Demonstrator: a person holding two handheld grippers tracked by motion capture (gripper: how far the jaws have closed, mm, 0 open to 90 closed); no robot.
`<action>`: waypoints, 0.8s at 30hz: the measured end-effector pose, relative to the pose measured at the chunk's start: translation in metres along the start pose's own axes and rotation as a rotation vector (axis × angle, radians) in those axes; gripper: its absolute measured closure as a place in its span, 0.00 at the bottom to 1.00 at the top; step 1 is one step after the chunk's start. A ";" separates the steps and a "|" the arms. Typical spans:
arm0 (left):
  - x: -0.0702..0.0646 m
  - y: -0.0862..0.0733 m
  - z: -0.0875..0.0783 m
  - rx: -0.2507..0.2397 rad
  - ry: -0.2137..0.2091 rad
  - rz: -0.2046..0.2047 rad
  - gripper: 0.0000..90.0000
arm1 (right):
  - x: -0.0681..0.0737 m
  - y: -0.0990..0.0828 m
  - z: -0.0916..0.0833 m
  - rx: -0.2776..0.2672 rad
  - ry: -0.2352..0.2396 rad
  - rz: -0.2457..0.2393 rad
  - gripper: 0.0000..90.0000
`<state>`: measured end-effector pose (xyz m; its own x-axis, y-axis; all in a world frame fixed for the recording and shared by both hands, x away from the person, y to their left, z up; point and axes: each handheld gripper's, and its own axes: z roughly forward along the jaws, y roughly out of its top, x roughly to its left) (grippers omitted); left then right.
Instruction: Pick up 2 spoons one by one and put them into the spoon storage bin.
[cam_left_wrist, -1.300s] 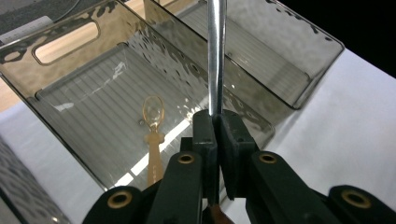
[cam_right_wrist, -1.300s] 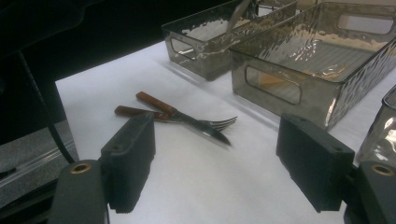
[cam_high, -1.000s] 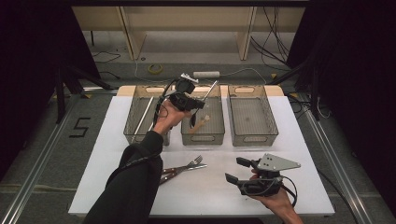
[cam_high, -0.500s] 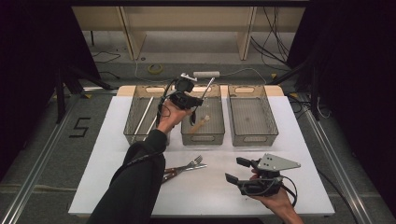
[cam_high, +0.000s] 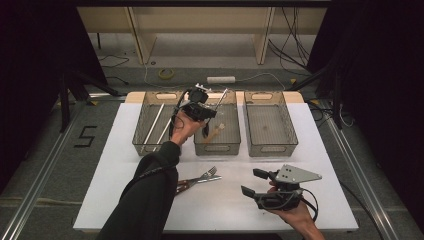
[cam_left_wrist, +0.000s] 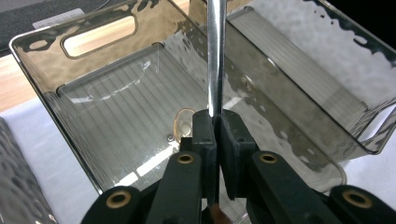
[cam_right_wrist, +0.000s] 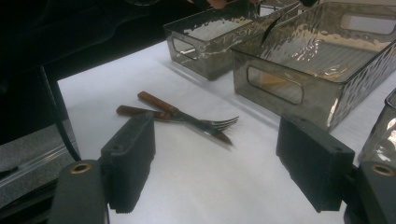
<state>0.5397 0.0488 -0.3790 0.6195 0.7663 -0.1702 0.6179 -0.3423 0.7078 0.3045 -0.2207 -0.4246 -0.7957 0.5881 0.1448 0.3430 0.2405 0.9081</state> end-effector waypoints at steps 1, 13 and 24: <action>0.000 -0.001 0.001 0.003 0.002 -0.003 0.94 | 0.000 0.000 0.000 -0.001 -0.001 0.000 0.33; 0.003 -0.009 0.010 0.022 0.006 -0.010 0.93 | 0.000 0.000 0.000 -0.002 -0.001 0.000 0.33; 0.002 -0.009 0.009 0.028 0.020 -0.015 0.80 | 0.000 0.000 0.000 0.000 0.002 -0.002 0.33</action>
<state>0.5396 0.0487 -0.3918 0.6001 0.7824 -0.1665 0.6408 -0.3456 0.6855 0.3044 -0.2203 -0.4250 -0.7975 0.5859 0.1436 0.3413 0.2420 0.9083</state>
